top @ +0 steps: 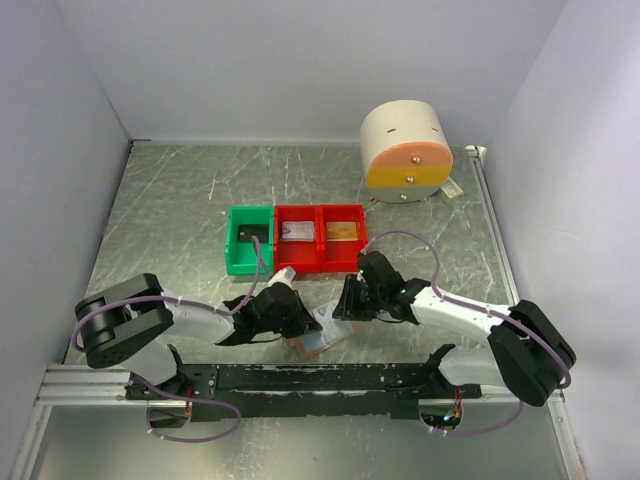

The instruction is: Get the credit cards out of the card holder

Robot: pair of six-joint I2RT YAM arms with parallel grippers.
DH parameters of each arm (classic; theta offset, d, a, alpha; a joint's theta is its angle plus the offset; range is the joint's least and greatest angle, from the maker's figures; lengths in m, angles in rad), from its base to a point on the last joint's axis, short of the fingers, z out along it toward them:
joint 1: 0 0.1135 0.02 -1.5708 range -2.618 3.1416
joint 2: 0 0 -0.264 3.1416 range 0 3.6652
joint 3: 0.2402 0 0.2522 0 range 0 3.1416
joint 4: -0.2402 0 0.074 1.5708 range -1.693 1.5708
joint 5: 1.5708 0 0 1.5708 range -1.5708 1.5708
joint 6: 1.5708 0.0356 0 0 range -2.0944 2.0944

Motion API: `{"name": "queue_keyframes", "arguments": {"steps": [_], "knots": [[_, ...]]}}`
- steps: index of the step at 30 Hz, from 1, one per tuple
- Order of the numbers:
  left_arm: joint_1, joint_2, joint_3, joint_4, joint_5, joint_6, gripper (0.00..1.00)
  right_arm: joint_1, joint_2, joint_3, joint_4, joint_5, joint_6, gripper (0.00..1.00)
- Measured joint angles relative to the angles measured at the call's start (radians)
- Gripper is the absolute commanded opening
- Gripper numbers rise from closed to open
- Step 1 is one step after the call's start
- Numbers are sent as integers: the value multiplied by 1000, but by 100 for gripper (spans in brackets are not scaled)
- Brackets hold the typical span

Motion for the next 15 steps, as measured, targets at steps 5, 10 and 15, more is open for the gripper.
{"name": "queue_keyframes", "arguments": {"steps": [5,10,15], "knots": [[0,0,0,-11,0,2,7,-5,25,0,38,-24,0,32],[0,0,0,-13,0,1,13,-6,26,-4,51,-36,-1,32],[0,0,0,-12,0,0,22,-7,19,-11,57,-39,-1,31]]}}
